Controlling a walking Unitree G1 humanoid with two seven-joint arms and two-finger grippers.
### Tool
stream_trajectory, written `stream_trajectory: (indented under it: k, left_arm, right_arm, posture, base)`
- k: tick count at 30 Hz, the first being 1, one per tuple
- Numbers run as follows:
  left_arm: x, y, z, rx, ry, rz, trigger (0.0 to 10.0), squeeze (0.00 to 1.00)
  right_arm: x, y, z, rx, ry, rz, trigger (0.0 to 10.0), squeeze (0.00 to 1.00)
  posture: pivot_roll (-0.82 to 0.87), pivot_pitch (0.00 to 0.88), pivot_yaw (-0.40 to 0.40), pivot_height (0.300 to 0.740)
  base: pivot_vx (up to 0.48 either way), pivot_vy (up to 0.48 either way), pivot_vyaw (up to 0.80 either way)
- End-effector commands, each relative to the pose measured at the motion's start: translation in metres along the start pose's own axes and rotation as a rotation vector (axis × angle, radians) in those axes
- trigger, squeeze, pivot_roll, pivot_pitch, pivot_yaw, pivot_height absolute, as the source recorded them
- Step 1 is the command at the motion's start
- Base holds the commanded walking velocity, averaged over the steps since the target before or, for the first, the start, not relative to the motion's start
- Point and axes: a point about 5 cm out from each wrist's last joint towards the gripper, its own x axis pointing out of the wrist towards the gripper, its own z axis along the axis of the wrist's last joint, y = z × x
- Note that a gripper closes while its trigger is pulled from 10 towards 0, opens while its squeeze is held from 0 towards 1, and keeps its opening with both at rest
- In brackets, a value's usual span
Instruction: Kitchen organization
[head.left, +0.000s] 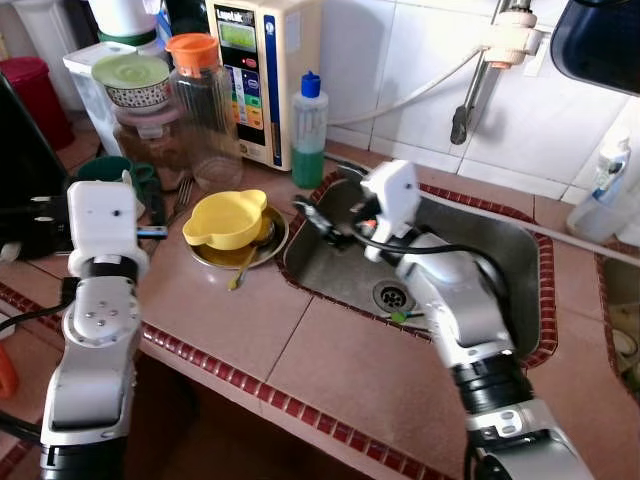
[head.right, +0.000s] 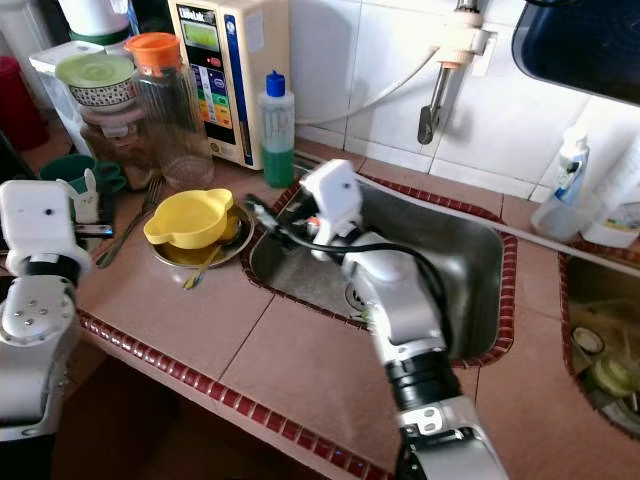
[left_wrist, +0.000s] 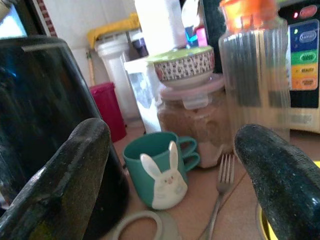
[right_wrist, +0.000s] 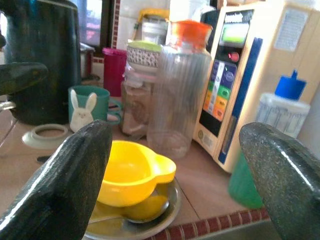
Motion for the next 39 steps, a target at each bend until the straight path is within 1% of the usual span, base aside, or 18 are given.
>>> stream_trajectory:
  k: [1, 8, 12, 14, 15, 20, 22, 23, 24, 25, 26, 27, 29, 31, 32, 34, 35, 39]
  left_arm:
    - [0.000, -0.004, 0.001, -0.001, -0.001, -0.022, 10.0, 0.00]
    - [0.001, -0.008, 0.005, 0.001, -0.024, -0.051, 10.0, 0.00]
    - [0.001, -0.008, 0.005, 0.002, -0.019, -0.056, 10.0, 0.00]
    - [0.003, -0.008, 0.005, 0.001, -0.013, -0.054, 10.0, 0.00]
    - [0.004, -0.009, 0.004, -0.016, -0.007, -0.057, 10.0, 0.00]
    - [0.009, -0.009, 0.005, -0.015, -0.001, -0.061, 10.0, 0.00]
    - [0.013, -0.008, 0.002, -0.041, 0.042, -0.053, 10.0, 0.00]
    - [0.017, -0.008, -0.003, -0.059, 0.082, -0.053, 10.0, 0.00]
    - [0.020, -0.007, -0.004, -0.060, 0.097, -0.054, 10.0, 0.00]
    - [0.025, -0.009, -0.008, -0.095, 0.141, -0.074, 10.0, 0.00]
    - [0.025, -0.009, -0.008, -0.095, 0.141, -0.074, 10.0, 0.00]
    - [0.029, -0.010, -0.013, -0.137, 0.192, -0.071, 10.0, 0.00]
    - [0.034, -0.008, -0.017, -0.171, 0.231, -0.040, 10.0, 0.00]
    - [0.035, -0.007, -0.019, -0.160, 0.244, -0.030, 10.0, 0.00]
    - [0.035, -0.010, -0.026, -0.161, 0.283, -0.031, 10.0, 0.00]
    - [0.035, -0.011, -0.029, -0.161, 0.305, -0.035, 10.0, 0.00]
    - [0.035, -0.013, -0.034, -0.173, 0.335, -0.040, 10.0, 0.00]
    - [0.040, -0.012, -0.040, -0.167, 0.371, -0.045, 10.0, 0.00]
  right_arm:
    - [-0.003, -0.006, 0.002, -0.018, 0.000, -0.017, 10.0, 0.00]
    - [-0.004, -0.010, 0.002, -0.024, 0.002, -0.034, 10.0, 0.00]
    - [-0.004, -0.011, 0.002, -0.027, 0.003, -0.039, 10.0, 0.00]
    - [-0.005, -0.012, 0.002, -0.029, 0.003, -0.042, 10.0, 0.00]
    - [-0.005, -0.013, 0.002, -0.031, 0.003, -0.044, 10.0, 0.00]
    - [-0.005, -0.014, 0.002, -0.035, 0.003, -0.047, 10.0, 0.00]
    - [-0.005, -0.014, 0.002, -0.038, 0.004, -0.047, 10.0, 0.00]
    - [-0.004, -0.014, 0.003, -0.039, 0.003, -0.047, 10.0, 0.00]
    - [-0.004, -0.014, 0.003, -0.040, 0.003, -0.046, 10.0, 0.00]
    - [-0.004, -0.014, 0.003, -0.043, 0.003, -0.044, 10.0, 0.00]
    - [-0.004, -0.014, 0.003, -0.043, 0.003, -0.044, 10.0, 0.00]
    - [-0.004, -0.014, 0.003, -0.045, 0.003, -0.043, 10.0, 0.00]
    - [-0.004, -0.014, 0.003, -0.048, 0.006, -0.045, 10.0, 0.00]
    - [-0.005, -0.014, 0.003, -0.049, 0.008, -0.046, 10.0, 0.00]
    - [-0.005, -0.015, 0.003, -0.049, 0.010, -0.048, 10.0, 0.00]
    - [-0.006, -0.014, 0.003, -0.049, 0.011, -0.048, 10.0, 0.00]
    - [-0.006, -0.014, 0.003, -0.048, 0.011, -0.048, 10.0, 0.00]
    - [-0.006, -0.014, 0.003, -0.050, 0.012, -0.047, 10.0, 0.00]
  posture:
    - [0.15, 0.000, -0.004, 0.740]
    - [0.14, 0.000, 0.001, 0.740]
    - [0.14, 0.000, 0.001, 0.740]
    - [0.14, 0.000, 0.001, 0.740]
    - [0.14, 0.000, 0.001, 0.740]
    - [0.14, 0.000, 0.002, 0.740]
    - [0.14, 0.000, 0.001, 0.740]
    - [0.14, 0.000, 0.002, 0.740]
    - [0.14, 0.000, 0.002, 0.740]
    - [0.14, 0.000, 0.002, 0.740]
    - [0.14, 0.000, 0.002, 0.740]
    - [0.14, 0.000, 0.002, 0.740]
    - [0.13, 0.000, 0.003, 0.740]
    - [0.13, 0.000, 0.003, 0.740]
    - [0.13, 0.000, 0.003, 0.740]
    - [0.13, 0.000, 0.002, 0.740]
    - [0.13, 0.001, 0.001, 0.740]
    - [0.12, 0.003, 0.002, 0.740]
  base:
    - [0.000, 0.412, 0.00]
    - [0.000, 0.051, 0.00]
    - [0.000, 0.000, 0.00]
    - [0.000, 0.000, 0.00]
    - [0.000, 0.000, 0.00]
    - [0.000, 0.000, 0.00]
    - [0.000, 0.000, 0.00]
    - [0.000, 0.000, 0.00]
    - [0.000, 0.000, 0.00]
    - [0.000, 0.000, 0.00]
    - [0.000, 0.000, 0.00]
    - [0.000, 0.000, 0.00]
    - [0.000, 0.000, 0.00]
    - [0.000, 0.000, 0.00]
    - [0.000, 0.000, 0.00]
    - [0.000, 0.000, 0.00]
    - [0.000, 0.000, 0.00]
    - [0.000, 0.000, 0.00]
